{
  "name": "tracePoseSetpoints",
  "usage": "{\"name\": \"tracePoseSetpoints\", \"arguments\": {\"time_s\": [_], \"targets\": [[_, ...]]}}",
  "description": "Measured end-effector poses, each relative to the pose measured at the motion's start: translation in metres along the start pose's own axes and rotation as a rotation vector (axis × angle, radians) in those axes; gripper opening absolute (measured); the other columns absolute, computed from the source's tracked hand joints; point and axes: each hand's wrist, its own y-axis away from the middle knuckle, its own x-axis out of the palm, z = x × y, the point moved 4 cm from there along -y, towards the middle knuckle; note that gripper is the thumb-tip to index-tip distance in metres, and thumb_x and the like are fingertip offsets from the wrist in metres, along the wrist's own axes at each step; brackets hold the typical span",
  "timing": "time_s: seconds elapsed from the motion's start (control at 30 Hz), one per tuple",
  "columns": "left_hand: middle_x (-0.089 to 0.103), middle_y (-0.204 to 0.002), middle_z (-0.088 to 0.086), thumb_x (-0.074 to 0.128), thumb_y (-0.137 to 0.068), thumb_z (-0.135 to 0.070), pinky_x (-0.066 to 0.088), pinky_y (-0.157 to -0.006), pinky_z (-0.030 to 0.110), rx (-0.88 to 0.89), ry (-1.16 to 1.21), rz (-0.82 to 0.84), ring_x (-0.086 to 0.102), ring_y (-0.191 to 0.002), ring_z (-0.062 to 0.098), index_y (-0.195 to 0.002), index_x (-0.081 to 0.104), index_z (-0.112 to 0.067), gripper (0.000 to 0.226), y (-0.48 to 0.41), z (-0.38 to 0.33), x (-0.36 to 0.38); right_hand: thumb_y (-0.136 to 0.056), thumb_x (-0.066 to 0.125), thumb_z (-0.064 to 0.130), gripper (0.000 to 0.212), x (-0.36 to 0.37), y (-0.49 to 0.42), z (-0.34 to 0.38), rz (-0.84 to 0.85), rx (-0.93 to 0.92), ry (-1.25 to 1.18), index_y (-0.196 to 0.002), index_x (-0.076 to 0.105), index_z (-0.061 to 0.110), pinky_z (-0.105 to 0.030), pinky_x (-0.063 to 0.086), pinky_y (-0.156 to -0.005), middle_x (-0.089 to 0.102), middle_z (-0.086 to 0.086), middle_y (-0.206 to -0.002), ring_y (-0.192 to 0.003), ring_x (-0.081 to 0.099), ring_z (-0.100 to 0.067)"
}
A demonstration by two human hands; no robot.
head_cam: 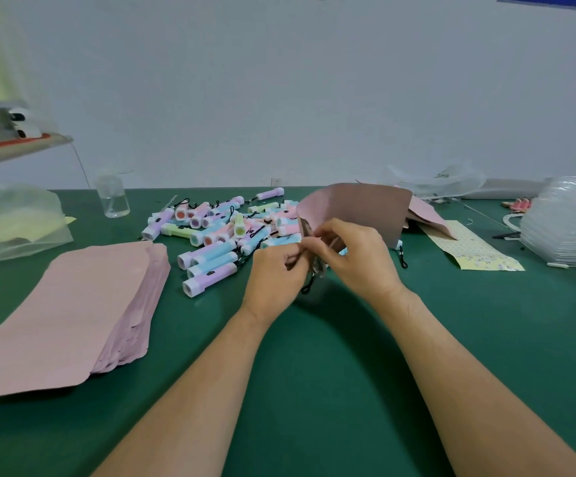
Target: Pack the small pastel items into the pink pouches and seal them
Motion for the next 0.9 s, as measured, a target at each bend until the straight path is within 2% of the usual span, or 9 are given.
{"name": "tracePoseSetpoints", "arguments": {"time_s": [0.13, 0.27, 0.33, 0.53, 0.67, 0.73, 0.8, 0.83, 0.9], "targets": [[0.058, -0.060, 0.017, 0.066, -0.104, -0.021, 0.044, -0.054, 0.046, 0.033, -0.008, -0.039, 0.040, -0.057, 0.014, -0.070, 0.067, -0.003, 0.038, 0.000, -0.002, -0.001, -0.102, 0.052, 0.051, 0.034, -0.002, 0.000, 0.002, 0.058, -0.071, 0.091, -0.096, 0.066, 0.021, -0.038, 0.053, -0.063, 0.071, 0.009, -0.083, -0.069, 0.064, -0.017], [0.050, -0.048, -0.003, 0.064, -0.097, -0.013, 0.036, -0.048, 0.038, 0.124, -0.142, -0.074, 0.036, -0.048, 0.008, -0.058, 0.056, -0.013, 0.040, 0.002, -0.009, -0.003, -0.105, 0.049, 0.031, 0.029, 0.005, 0.002, 0.008, 0.044, -0.097, 0.294, -0.080, 0.044, 0.017, -0.035, 0.032, -0.049, 0.045, 0.009, -0.060, -0.053, 0.047, -0.035], [0.046, -0.046, -0.008, 0.064, -0.096, -0.011, 0.032, -0.046, 0.028, 0.131, -0.161, -0.080, 0.035, -0.046, 0.010, -0.055, 0.051, -0.020, 0.044, 0.002, -0.011, -0.003, -0.104, 0.051, 0.026, 0.028, 0.008, 0.000, 0.008, 0.077, -0.075, 0.302, -0.080, 0.043, 0.015, -0.036, 0.032, -0.049, 0.049, 0.003, -0.060, -0.052, 0.044, -0.038], [0.040, -0.045, -0.007, 0.063, -0.100, -0.011, 0.029, -0.048, 0.021, -0.057, -0.045, 0.007, 0.029, -0.048, 0.010, -0.052, 0.053, -0.011, 0.049, 0.001, 0.004, -0.001, -0.102, 0.054, 0.020, 0.026, 0.012, -0.001, 0.010, 0.195, -0.113, 0.309, -0.079, 0.040, 0.015, -0.035, 0.026, -0.051, 0.045, -0.001, -0.059, -0.052, 0.035, -0.037], [0.042, -0.044, -0.010, 0.063, -0.098, -0.007, 0.033, -0.048, 0.023, -0.098, -0.058, 0.031, 0.032, -0.047, 0.008, -0.051, 0.054, -0.014, 0.048, -0.001, 0.009, 0.000, -0.102, 0.051, 0.025, 0.028, 0.015, -0.002, 0.006, 0.233, -0.111, 0.379, -0.078, 0.042, 0.016, -0.037, 0.031, -0.049, 0.045, -0.001, -0.060, -0.052, 0.040, -0.037], [0.049, -0.046, -0.004, 0.063, -0.099, -0.010, 0.041, -0.050, 0.034, -0.126, -0.069, 0.042, 0.038, -0.047, 0.011, -0.056, 0.060, -0.010, 0.044, -0.001, 0.011, 0.001, -0.103, 0.048, 0.028, 0.028, 0.017, -0.003, 0.003, 0.255, -0.118, 0.393, -0.078, 0.043, 0.016, -0.037, 0.033, -0.050, 0.048, -0.001, -0.062, -0.052, 0.042, -0.035], [0.065, -0.056, 0.006, 0.062, -0.100, -0.011, 0.055, -0.057, 0.043, -0.170, -0.091, 0.050, 0.054, -0.051, 0.024, -0.064, 0.069, -0.009, 0.037, -0.001, 0.011, 0.000, -0.103, 0.047, 0.029, 0.030, 0.018, -0.003, 0.002, 0.280, -0.117, 0.395, -0.076, 0.042, 0.016, -0.036, 0.032, -0.051, 0.050, -0.001, -0.062, -0.052, 0.042, -0.033], [0.070, -0.061, 0.008, 0.061, -0.099, -0.009, 0.059, -0.063, 0.044, -0.200, -0.109, 0.022, 0.063, -0.058, 0.029, -0.067, 0.072, -0.010, 0.034, -0.003, 0.013, -0.004, -0.102, 0.046, 0.028, 0.031, 0.018, -0.002, 0.003, 0.281, -0.128, 0.390, -0.074, 0.041, 0.016, -0.035, 0.030, -0.052, 0.049, -0.002, -0.060, -0.052, 0.040, -0.034], [0.071, -0.065, 0.002, 0.059, -0.096, -0.006, 0.059, -0.067, 0.036, -0.248, -0.150, -0.100, 0.065, -0.064, 0.023, -0.068, 0.074, -0.016, 0.033, -0.007, 0.017, -0.017, -0.093, 0.042, 0.027, 0.029, 0.017, 0.001, 0.013, 0.231, -0.205, 0.386, -0.067, 0.036, 0.017, -0.031, 0.026, -0.048, 0.038, 0.002, -0.051, -0.047, 0.033, -0.033]]}}
